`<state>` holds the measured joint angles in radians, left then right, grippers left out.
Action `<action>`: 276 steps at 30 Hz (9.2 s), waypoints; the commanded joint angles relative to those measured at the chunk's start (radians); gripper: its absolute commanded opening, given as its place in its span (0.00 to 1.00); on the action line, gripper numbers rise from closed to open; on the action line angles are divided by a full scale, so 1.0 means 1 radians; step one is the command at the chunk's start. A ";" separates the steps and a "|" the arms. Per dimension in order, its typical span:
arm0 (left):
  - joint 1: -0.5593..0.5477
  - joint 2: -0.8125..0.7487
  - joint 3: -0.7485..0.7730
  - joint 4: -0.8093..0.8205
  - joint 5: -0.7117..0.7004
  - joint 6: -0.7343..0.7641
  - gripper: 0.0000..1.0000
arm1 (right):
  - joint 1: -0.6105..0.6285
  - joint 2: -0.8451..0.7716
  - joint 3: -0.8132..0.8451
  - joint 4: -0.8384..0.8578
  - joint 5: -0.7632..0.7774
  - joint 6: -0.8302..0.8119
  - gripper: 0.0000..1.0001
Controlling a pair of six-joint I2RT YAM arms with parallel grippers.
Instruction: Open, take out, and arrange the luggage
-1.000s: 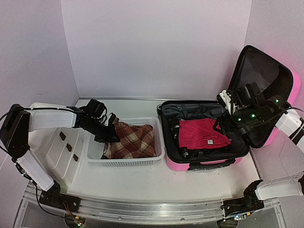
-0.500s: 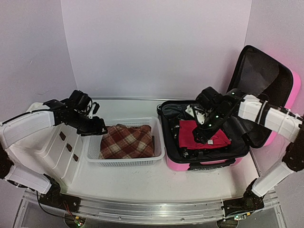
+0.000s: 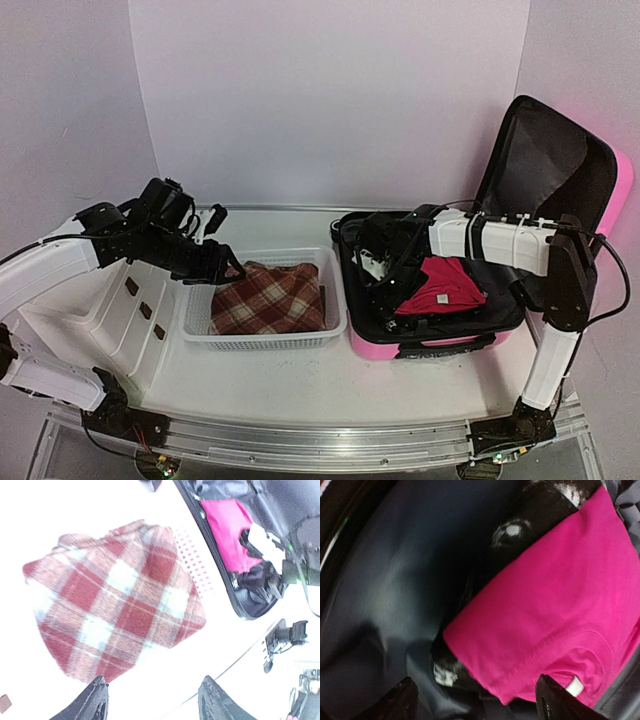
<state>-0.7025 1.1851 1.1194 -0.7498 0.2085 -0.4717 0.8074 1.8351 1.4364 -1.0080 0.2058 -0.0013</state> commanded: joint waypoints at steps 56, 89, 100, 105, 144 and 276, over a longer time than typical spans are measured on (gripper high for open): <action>-0.025 0.259 0.241 0.040 0.180 0.003 0.62 | -0.114 -0.043 -0.111 0.153 -0.048 -0.124 0.56; -0.025 0.247 0.249 0.039 0.196 -0.021 0.61 | -0.171 -0.097 -0.107 0.139 -0.154 -0.195 0.65; -0.025 0.257 0.261 0.039 0.205 -0.033 0.61 | -0.204 -0.113 -0.107 0.134 -0.209 -0.234 0.58; -0.026 0.268 0.271 0.040 0.209 -0.037 0.60 | -0.211 -0.121 -0.114 0.127 -0.206 -0.252 0.64; -0.028 0.262 0.251 0.159 0.299 -0.177 0.59 | -0.217 -0.048 -0.127 0.212 -0.283 -0.276 0.05; 0.061 0.298 0.172 -0.325 -0.293 0.075 0.51 | -0.256 -0.362 -0.109 -0.018 -0.115 -0.040 0.56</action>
<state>-0.6460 1.5574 1.2171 -0.9787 -0.0311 -0.3622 0.5285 1.4185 1.2636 -0.9630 -0.0235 0.0216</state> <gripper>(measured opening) 0.475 0.536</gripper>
